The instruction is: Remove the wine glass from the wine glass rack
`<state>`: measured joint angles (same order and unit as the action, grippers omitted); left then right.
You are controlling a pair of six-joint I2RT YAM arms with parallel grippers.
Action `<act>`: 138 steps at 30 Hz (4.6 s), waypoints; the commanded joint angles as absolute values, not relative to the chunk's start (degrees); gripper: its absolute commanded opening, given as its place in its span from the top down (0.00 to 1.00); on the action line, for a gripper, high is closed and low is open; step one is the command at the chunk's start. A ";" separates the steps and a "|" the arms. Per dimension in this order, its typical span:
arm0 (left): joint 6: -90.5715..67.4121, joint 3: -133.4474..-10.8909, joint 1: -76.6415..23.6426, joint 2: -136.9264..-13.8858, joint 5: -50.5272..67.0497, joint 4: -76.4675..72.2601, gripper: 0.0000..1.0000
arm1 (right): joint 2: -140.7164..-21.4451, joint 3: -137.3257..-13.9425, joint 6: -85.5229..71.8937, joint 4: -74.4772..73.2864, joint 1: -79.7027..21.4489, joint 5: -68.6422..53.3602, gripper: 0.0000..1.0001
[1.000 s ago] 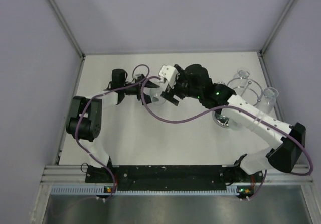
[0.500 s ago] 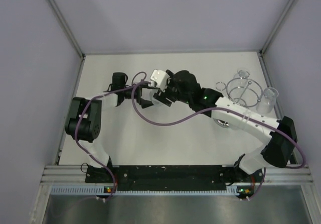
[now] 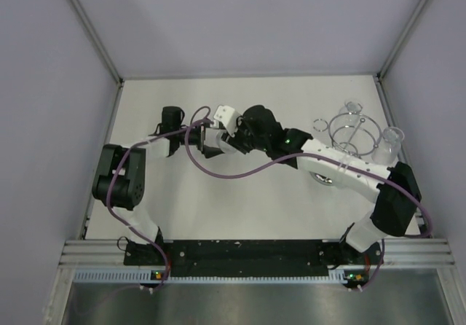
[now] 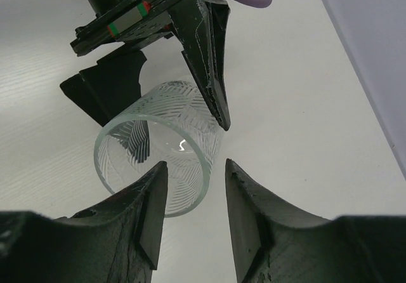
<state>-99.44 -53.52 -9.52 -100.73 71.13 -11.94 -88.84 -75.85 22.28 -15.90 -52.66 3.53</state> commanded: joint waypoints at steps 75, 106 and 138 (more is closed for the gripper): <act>3.68 -71.27 -0.88 -72.95 28.83 35.07 0.10 | -91.31 -75.41 28.21 -36.21 -46.41 -8.53 1.00; 15.30 -85.07 -23.28 -86.65 32.43 51.86 0.41 | -72.79 -82.98 18.82 -53.88 -30.78 -4.58 0.38; 17.93 -94.83 -37.44 -108.54 25.84 49.57 0.84 | -63.54 -77.08 10.37 -47.81 -9.58 -10.11 0.39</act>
<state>16.84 -92.05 -37.26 -107.39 24.88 51.24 -63.70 -76.86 11.27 -50.15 -10.22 -9.61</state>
